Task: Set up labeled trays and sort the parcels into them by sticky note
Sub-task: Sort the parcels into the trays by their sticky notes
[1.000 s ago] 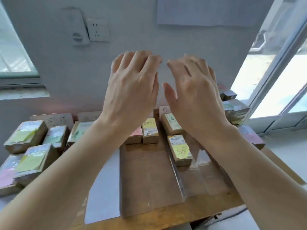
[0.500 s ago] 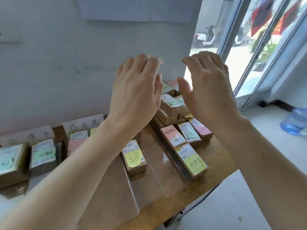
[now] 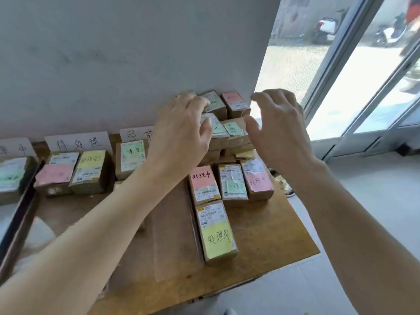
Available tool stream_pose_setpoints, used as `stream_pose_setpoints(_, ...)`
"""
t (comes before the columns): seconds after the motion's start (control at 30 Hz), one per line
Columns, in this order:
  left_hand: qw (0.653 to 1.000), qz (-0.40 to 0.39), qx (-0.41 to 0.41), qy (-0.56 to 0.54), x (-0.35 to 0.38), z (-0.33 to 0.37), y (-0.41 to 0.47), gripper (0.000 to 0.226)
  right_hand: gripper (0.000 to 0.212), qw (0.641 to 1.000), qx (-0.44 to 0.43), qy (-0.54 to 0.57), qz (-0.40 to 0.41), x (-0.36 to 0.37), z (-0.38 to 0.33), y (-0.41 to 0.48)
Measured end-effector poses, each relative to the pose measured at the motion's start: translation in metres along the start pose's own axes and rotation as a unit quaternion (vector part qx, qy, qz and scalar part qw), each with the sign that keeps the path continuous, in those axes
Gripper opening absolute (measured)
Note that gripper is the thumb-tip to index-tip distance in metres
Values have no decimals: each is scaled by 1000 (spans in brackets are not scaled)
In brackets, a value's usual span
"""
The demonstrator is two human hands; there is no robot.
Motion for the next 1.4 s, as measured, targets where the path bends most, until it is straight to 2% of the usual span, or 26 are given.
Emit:
stream_pose_setpoints(0.17,999,-20,-43,14,46,21,11,25,38,999,7,5,-42,13,66,29)
stream_pose_setpoints(0.33,989,-36,-138,30,73,-13,9,23,36,996,9,15,-87,42,89,48)
stream_pose_setpoints(0.5,976,-72,-204,-14,111,-43,2,26,37,991,21,-2,-132,76,99,56)
stream_pose_setpoints(0.73,952,-130,-266,-80,171,-74,7,40,44,983,42,-18,-179,114,119,77)
stream_pose_setpoints(0.9,930,-164,-314,-97,197,-88,9,57,48,969,34,-19,-245,157,136,98)
stream_pose_setpoints(1.1,866,-182,-442,-145,227,-101,5,89,64,944,-11,-19,-329,212,158,125)
stream_pose_setpoints(1.27,788,-194,-559,-169,250,-114,-4,111,70,932,-62,-10,-358,243,169,143)
stream_pose_setpoints(1.33,768,-172,-590,-183,256,-117,-6,106,74,925,-68,-9,-373,253,176,150)
stream_pose_setpoints(1.4,752,-140,-613,-197,263,-120,-6,91,80,917,-68,-5,-394,263,184,157)
Point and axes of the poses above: each hand's wrist, its own y-axis towards the middle knuckle, its own x-axis out of the palm, z = x × y, the point moved 7 cm from there along y, towards the middle knuckle, and after that the axes turned 11 degrees about x, right-handed, at the moved point
